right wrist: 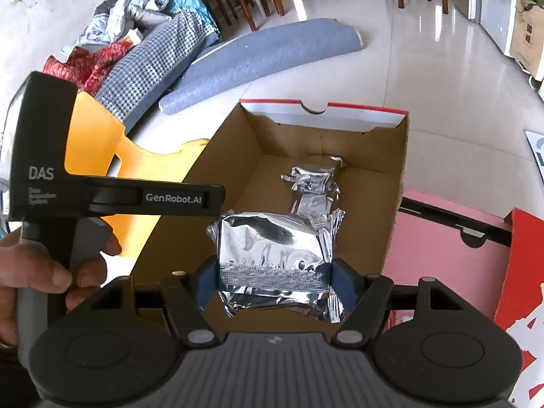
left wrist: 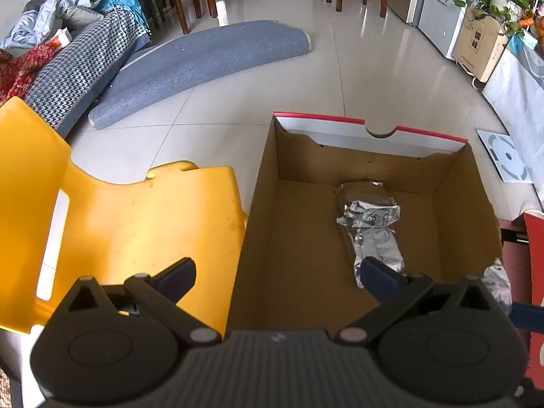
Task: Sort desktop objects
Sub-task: 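Carry the held packet over the red Kappa shoebox with the right tool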
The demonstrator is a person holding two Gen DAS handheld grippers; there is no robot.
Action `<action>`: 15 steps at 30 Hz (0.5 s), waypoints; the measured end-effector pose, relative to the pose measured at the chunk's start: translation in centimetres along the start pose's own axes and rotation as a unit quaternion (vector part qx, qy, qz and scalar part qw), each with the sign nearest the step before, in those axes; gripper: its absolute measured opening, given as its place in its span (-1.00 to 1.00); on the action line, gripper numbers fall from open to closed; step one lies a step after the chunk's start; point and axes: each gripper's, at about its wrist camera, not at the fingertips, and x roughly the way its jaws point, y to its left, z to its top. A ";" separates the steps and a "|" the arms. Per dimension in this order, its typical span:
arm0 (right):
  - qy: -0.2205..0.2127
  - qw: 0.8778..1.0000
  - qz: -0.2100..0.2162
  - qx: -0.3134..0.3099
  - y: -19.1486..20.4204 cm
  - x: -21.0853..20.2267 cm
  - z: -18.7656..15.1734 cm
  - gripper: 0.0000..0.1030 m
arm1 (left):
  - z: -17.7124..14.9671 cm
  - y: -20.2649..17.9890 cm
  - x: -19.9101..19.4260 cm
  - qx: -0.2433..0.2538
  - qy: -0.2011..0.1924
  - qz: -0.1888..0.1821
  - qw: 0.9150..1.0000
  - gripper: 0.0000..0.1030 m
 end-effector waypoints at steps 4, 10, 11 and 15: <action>-0.011 1.000 0.001 0.004 -0.5 -0.7 0.1 0.34 | 0.3 0.0 -0.6 -0.014 -0.014 -0.006 1.000 1.00; -0.027 1.000 -0.007 0.012 -1.4 -2.2 0.2 0.34 | 0.6 -0.9 -0.8 -0.012 -0.019 -0.009 1.000 1.00; -0.029 0.999 -0.009 0.014 -1.6 -2.4 0.2 0.34 | 0.6 -1.2 -0.8 -0.007 -0.021 -0.008 1.000 1.00; -0.038 0.999 -0.017 0.022 -2.7 -3.2 0.1 0.34 | 0.5 -2.7 -0.9 0.018 -0.027 -0.005 0.999 1.00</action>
